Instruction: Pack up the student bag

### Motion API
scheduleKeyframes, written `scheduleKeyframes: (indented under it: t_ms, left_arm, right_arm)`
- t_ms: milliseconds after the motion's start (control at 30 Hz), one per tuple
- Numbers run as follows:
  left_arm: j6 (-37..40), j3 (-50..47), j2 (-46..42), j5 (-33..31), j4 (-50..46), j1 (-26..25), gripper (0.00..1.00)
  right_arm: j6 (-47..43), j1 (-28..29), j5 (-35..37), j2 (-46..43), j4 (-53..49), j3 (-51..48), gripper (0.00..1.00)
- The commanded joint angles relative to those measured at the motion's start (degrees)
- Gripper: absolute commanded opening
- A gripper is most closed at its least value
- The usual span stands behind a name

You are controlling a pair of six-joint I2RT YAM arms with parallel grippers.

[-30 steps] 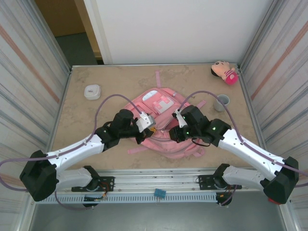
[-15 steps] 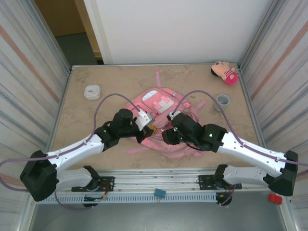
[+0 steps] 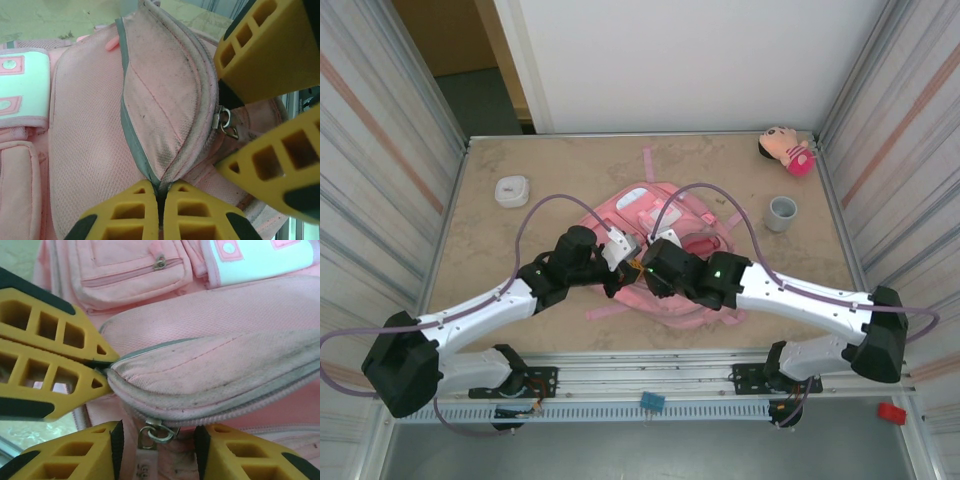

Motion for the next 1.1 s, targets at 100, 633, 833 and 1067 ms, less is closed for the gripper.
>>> scheduleKeyframes:
  t_ms: [100, 633, 833, 1067]
  left_arm:
    - [-2.75, 1.7, -1.63, -0.11, 2.7, 0.86, 0.0]
    - [1.32, 0.35, -2.18, -4.99, -0.96, 1.24, 0.0]
    - [4.98, -1.02, -4.06, -9.96, -5.88, 2.52, 0.0]
    - [6.99, -2.57, -6.52, -13.51, -7.77, 2.59, 0.06]
  right_arm:
    - [3.31, -0.06, 7.27, 0.7, -8.85, 4.06, 0.33]
    - [2.44, -8.54, -14.08, -6.85, -6.44, -0.47, 0.0]
    - [-0.01, -17.83, -26.81, -13.61, -4.32, -5.73, 0.0]
    - [-0.66, -23.26, -39.55, -16.57, 1.74, -10.82, 0.0]
